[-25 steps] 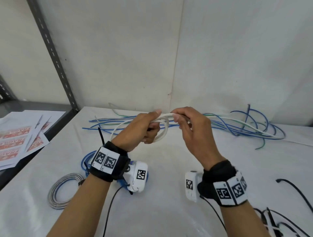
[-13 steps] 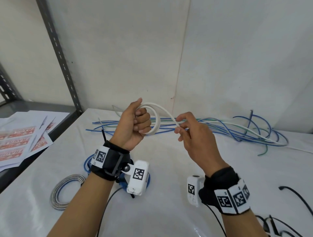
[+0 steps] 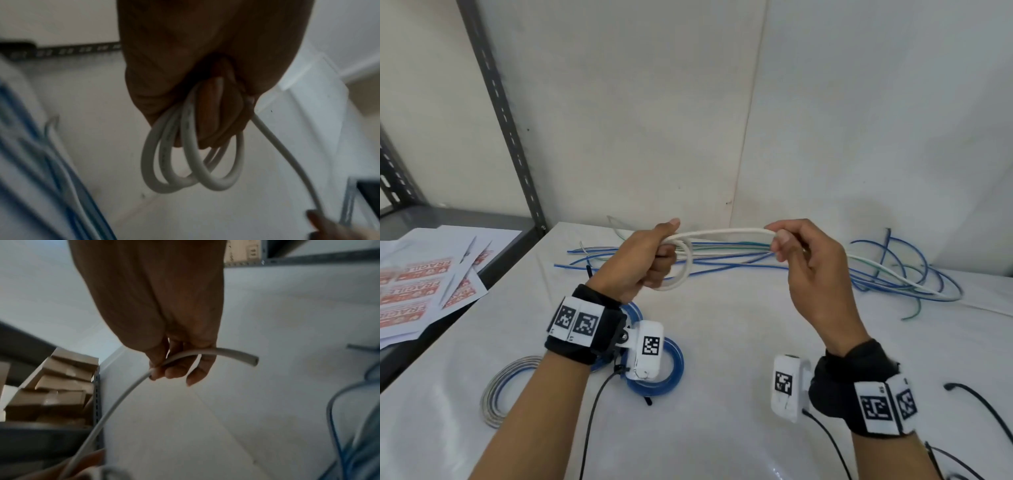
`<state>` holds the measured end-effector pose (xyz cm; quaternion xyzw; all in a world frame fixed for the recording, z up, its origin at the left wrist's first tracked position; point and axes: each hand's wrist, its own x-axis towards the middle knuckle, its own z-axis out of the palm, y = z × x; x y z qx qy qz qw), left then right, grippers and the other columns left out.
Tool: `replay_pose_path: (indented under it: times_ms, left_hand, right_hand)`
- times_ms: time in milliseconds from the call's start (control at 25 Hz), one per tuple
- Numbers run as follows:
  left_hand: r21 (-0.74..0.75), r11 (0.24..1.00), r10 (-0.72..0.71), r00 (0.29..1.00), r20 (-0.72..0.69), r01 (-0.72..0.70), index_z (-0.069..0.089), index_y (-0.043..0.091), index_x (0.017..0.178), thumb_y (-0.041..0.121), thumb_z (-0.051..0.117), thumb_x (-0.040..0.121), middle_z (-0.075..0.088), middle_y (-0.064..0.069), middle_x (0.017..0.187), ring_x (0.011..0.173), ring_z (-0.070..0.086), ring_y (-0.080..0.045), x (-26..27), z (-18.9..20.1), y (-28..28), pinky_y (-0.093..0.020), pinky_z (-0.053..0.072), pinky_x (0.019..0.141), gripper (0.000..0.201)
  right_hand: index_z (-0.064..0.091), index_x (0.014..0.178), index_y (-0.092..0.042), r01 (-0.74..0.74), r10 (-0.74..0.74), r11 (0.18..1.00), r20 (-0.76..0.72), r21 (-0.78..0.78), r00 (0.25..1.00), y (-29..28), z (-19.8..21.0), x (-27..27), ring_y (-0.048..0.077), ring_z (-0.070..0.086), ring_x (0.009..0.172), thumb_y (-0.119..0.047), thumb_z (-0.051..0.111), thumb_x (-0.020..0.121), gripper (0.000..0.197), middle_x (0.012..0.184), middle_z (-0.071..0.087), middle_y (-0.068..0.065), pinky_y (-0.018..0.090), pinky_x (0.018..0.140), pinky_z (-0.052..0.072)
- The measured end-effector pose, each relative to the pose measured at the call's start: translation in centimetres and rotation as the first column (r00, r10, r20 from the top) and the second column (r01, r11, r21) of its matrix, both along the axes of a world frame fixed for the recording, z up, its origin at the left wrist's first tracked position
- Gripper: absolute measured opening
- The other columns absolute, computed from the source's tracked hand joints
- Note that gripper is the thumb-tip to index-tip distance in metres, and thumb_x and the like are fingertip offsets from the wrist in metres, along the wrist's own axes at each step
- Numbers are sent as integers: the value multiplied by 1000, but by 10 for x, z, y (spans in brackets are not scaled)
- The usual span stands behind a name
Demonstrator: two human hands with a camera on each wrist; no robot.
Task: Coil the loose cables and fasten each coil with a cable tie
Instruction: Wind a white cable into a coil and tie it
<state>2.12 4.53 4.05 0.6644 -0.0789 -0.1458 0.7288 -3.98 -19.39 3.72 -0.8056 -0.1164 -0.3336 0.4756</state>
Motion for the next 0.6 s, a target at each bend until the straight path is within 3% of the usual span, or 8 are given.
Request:
replay_pose_path:
  times_ms: [80, 160, 240, 320, 400, 480, 520, 600]
  left_hand:
    - [-248, 965, -114, 988, -106, 85, 33, 23, 58, 52, 42, 101, 18, 9, 46, 35, 14, -7, -3, 1, -6, -25, 7, 43, 52]
    - [-433, 897, -165, 976, -142, 89, 38, 22, 62, 55, 42, 101, 21, 10, 44, 32, 20, -4, -3, 1, -11, -23, 10, 42, 50]
    - [-547, 834, -173, 975, -140, 69, 43, 21, 69, 52, 42, 102, 24, 10, 47, 33, 24, -4, -2, 1, -14, -19, 17, 40, 46]
    - [-620, 783, -181, 973, -143, 54, 47, 19, 74, 48, 41, 104, 26, 10, 49, 34, 27, -5, -1, 0, -12, -17, 24, 39, 42]
    - [-675, 735, -207, 968, -142, 58, 49, 17, 76, 42, 39, 106, 27, 10, 48, 35, 24, -6, -1, 1, -10, -18, 23, 40, 40]
    - [-713, 698, -213, 970, -117, 67, 49, 17, 75, 34, 34, 106, 29, 10, 48, 39, 20, -7, -2, 4, -10, -18, 24, 42, 39]
    - [-722, 688, -207, 973, -100, 72, 48, 17, 77, 33, 32, 107, 31, 10, 49, 40, 21, -7, -3, 5, -12, -18, 27, 43, 38]
    - [-731, 677, -193, 979, -71, 80, 45, 17, 80, 34, 29, 108, 37, 9, 53, 43, 34, -7, -9, 8, -19, -20, 37, 48, 36]
  right_hand:
    - [67, 108, -14, -62, 67, 996, -63, 68, 996, 10, -3, 0, 11, 63, 70, -8, 49, 105, 19, 76, 67, -5, 24, 72, 52]
    - [61, 107, -21, -95, 88, 995, -160, -41, 983, 20, -12, 1, 12, 65, 62, -14, 52, 104, 12, 73, 71, -7, 32, 68, 54]
    - [53, 108, -23, -142, 114, 987, -282, -81, 953, 24, -15, 0, 16, 67, 54, -18, 54, 104, 7, 75, 73, -5, 34, 63, 55]
    - [55, 104, -22, -190, 169, 981, -332, -32, 928, 23, -14, -1, 21, 68, 51, -16, 54, 104, 6, 76, 73, -1, 34, 59, 55]
    - [65, 106, -18, -291, 279, 956, -364, 22, 889, 23, -14, -2, 21, 73, 62, -8, 51, 104, 18, 84, 75, 1, 36, 68, 58]
    - [70, 117, -15, -410, 400, 910, -386, 60, 831, 25, -16, -2, 18, 76, 88, -2, 53, 102, 26, 98, 77, 0, 32, 85, 59]
    - [70, 119, -15, -437, 427, 897, -373, 62, 823, 27, -16, -2, 16, 75, 95, -2, 59, 100, 26, 101, 78, -1, 29, 88, 58]
    - [74, 111, -16, -410, 416, 908, -275, 82, 867, 35, -15, -5, 14, 76, 88, -7, 69, 94, 20, 91, 79, -3, 21, 78, 56]
